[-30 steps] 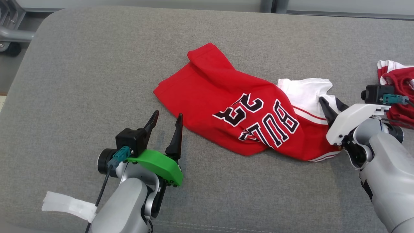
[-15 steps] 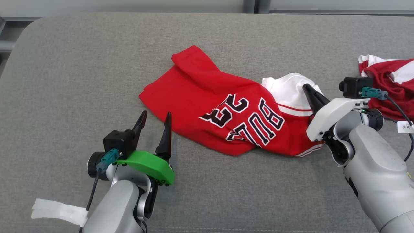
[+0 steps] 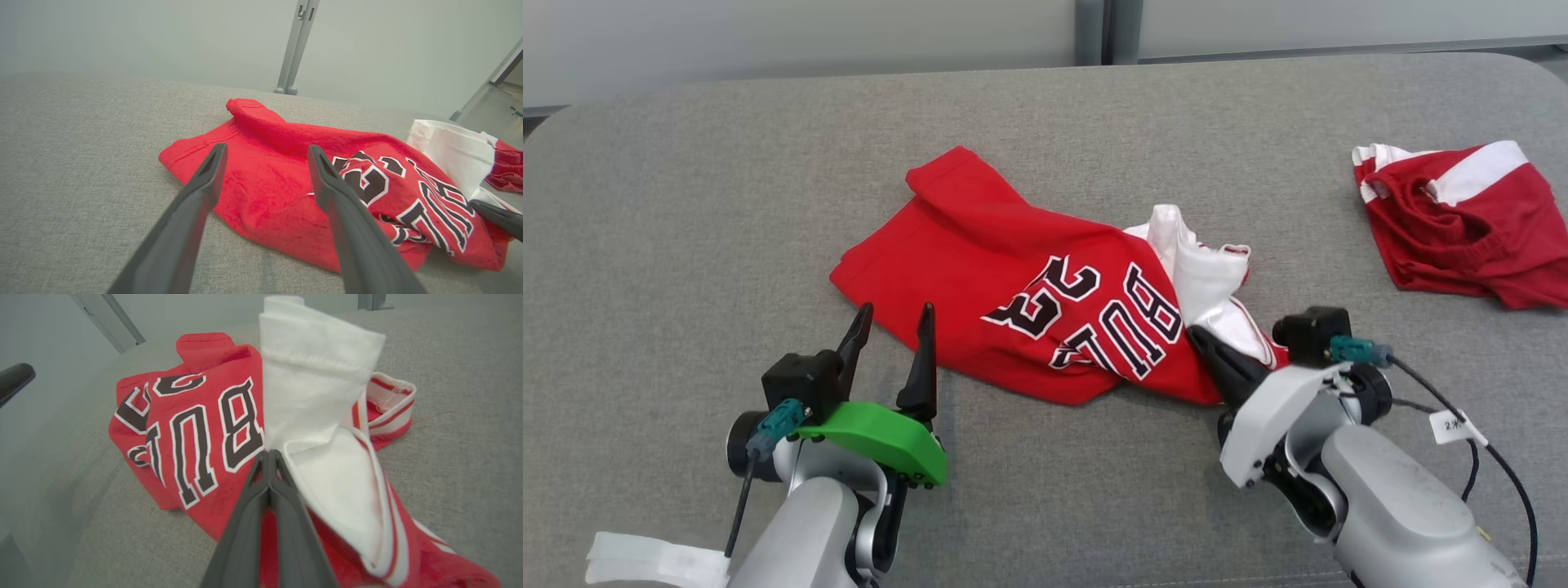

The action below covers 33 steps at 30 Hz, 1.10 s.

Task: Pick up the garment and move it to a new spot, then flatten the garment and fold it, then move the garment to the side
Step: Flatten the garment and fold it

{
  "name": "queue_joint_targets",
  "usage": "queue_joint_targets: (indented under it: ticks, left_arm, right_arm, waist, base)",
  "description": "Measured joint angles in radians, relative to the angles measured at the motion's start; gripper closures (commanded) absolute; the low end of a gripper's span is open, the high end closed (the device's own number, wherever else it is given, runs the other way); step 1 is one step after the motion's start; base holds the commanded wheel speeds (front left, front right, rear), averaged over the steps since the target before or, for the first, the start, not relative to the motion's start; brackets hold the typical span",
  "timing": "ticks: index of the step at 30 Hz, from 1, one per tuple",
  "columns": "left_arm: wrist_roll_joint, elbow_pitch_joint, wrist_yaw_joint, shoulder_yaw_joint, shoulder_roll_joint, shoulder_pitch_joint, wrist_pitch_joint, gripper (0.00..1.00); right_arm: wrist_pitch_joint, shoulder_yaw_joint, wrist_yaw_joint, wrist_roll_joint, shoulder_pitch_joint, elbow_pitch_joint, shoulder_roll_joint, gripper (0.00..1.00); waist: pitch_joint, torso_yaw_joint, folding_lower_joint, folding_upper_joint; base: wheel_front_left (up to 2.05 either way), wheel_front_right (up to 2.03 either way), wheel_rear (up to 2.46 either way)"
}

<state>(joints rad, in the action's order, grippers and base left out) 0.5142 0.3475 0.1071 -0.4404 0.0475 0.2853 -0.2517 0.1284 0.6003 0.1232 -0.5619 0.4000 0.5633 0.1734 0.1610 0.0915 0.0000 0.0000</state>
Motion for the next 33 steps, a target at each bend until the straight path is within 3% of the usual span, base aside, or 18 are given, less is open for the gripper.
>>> queue_joint_targets:
  ticks: [10, 28, 29, 31, 32, 33]
  left_arm:
    - [-0.019, -0.008, 0.005, 0.008, 0.0, -0.026, 0.0, 0.0]
    - [-0.027, -0.021, 0.008, 0.002, 0.0, -0.053, 0.0, 0.0]
    - [-0.027, -0.021, 0.008, 0.004, 0.0, -0.056, 0.0, 0.0]
    - [-0.027, -0.021, 0.008, 0.008, 0.001, -0.062, 0.0, 0.0]
    - [-0.027, -0.021, 0.008, 0.012, 0.0, -0.065, 0.0, 0.0]
    - [-0.027, -0.021, 0.008, 0.015, 0.001, -0.067, 0.0, 0.0]
  right_arm:
    - [-0.003, 0.022, 0.0, -0.028, -0.134, -0.032, 0.081, 1.0]
    - [-0.03, 0.032, 0.0, 0.01, -0.206, -0.007, 0.173, 1.0]
    - [-0.027, 0.028, 0.0, 0.009, -0.206, -0.008, 0.172, 0.9]
    - [-0.023, 0.015, 0.0, -0.001, -0.206, -0.009, 0.167, 0.53]
    - [-0.022, 0.01, 0.0, -0.009, -0.206, -0.012, 0.163, 0.01]
    - [-0.013, -0.002, 0.0, -0.024, -0.209, -0.02, 0.155, 0.0]
  waist:
    - [-0.035, -0.064, 0.0, 0.0]
    - [-0.044, -0.06, 0.0, 0.0]
    - [-0.045, -0.06, 0.0, 0.0]
    - [-0.046, -0.062, 0.0, 0.0]
    - [-0.048, -0.063, 0.0, 0.0]
    - [-0.049, -0.065, 0.0, 0.0]
  base:
    - [0.0, 0.0, 0.0]
    - [0.0, 0.0, 0.0]
    - [0.0, 0.0, 0.0]
    - [0.0, 0.0, 0.0]
    - [0.0, 0.0, 0.0]
    - [0.0, 0.0, 0.0]
